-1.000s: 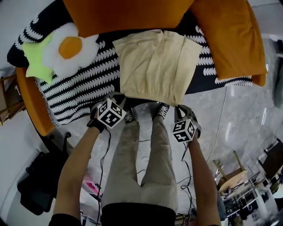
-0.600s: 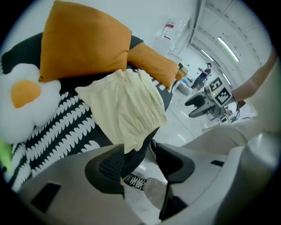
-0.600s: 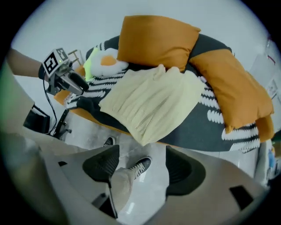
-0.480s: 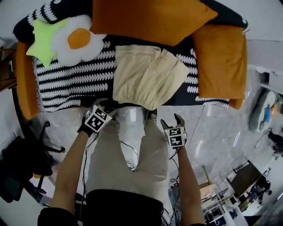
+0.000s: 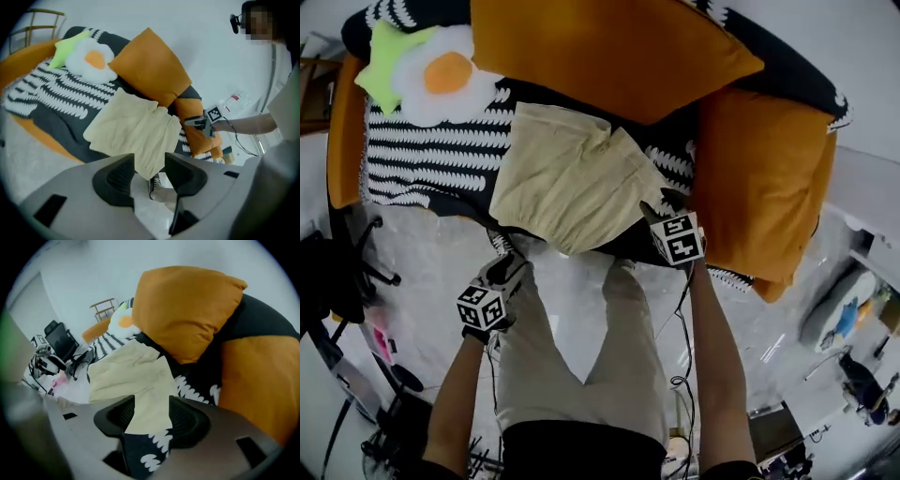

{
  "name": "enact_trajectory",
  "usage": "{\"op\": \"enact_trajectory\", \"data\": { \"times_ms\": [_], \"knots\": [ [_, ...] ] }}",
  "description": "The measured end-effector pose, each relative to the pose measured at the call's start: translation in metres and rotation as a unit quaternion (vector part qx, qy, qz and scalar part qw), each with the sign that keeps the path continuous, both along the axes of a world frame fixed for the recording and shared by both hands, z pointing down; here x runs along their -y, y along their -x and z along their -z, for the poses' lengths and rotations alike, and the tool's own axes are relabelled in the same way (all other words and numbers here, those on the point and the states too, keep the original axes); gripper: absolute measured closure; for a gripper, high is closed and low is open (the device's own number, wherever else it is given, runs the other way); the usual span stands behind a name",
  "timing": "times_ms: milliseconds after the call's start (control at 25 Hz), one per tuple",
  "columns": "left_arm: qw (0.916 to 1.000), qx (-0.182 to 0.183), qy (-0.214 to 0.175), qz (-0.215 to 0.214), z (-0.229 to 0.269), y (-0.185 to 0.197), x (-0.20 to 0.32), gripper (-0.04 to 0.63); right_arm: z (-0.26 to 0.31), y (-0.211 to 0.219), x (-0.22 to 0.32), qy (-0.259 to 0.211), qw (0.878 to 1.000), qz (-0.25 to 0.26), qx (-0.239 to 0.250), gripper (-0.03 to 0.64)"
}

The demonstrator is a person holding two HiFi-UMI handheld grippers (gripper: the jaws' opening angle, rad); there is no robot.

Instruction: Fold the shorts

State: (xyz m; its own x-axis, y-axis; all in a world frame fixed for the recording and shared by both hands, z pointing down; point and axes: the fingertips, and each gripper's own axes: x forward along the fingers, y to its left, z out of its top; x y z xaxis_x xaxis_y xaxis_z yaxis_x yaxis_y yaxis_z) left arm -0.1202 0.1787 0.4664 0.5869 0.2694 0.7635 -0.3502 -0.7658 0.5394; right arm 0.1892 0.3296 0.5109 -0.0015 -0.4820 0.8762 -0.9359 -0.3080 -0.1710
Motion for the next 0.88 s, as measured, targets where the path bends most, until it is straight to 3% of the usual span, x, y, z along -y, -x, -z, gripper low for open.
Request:
{"op": "enact_trajectory", "data": {
  "times_ms": [160,320,360,440,560,600,680,840,880],
  "knots": [
    [0.9967,0.020,0.011,0.078,-0.032,0.002,-0.068,0.374,-0.014,-0.036,0.011,-0.007,0.994,0.102,-0.029,0.369],
    [0.9927,0.021,0.013,0.119,-0.048,0.001,-0.111,0.374,-0.048,-0.030,-0.001,0.010,0.986,0.162,-0.034,0.357],
    [0.9921,0.015,0.014,0.124,-0.053,0.001,-0.115,0.374,-0.055,-0.020,-0.009,0.020,0.984,0.174,-0.028,0.391],
    [0.9913,0.002,0.019,0.130,-0.059,-0.001,-0.127,0.364,-0.067,0.006,-0.038,0.068,0.975,0.214,-0.007,0.475],
    [0.9920,-0.009,0.028,0.123,-0.073,0.006,-0.142,0.351,-0.093,0.039,-0.105,0.192,0.946,0.262,0.011,0.446],
    [0.9923,-0.009,0.030,0.120,-0.081,0.011,-0.145,0.343,-0.098,0.043,-0.122,0.221,0.940,0.260,0.009,0.424],
    [0.9924,-0.002,0.030,0.119,-0.098,0.017,-0.153,0.336,-0.094,0.038,-0.139,0.250,0.940,0.233,-0.013,0.432],
    [0.9940,0.036,0.021,0.101,-0.143,0.036,-0.160,0.350,-0.084,0.004,-0.131,0.257,0.946,0.164,-0.109,0.440],
    [0.9939,0.042,0.021,0.100,-0.153,0.039,-0.160,0.358,-0.083,-0.002,-0.129,0.249,0.949,0.152,-0.123,0.479]
  ]
}}
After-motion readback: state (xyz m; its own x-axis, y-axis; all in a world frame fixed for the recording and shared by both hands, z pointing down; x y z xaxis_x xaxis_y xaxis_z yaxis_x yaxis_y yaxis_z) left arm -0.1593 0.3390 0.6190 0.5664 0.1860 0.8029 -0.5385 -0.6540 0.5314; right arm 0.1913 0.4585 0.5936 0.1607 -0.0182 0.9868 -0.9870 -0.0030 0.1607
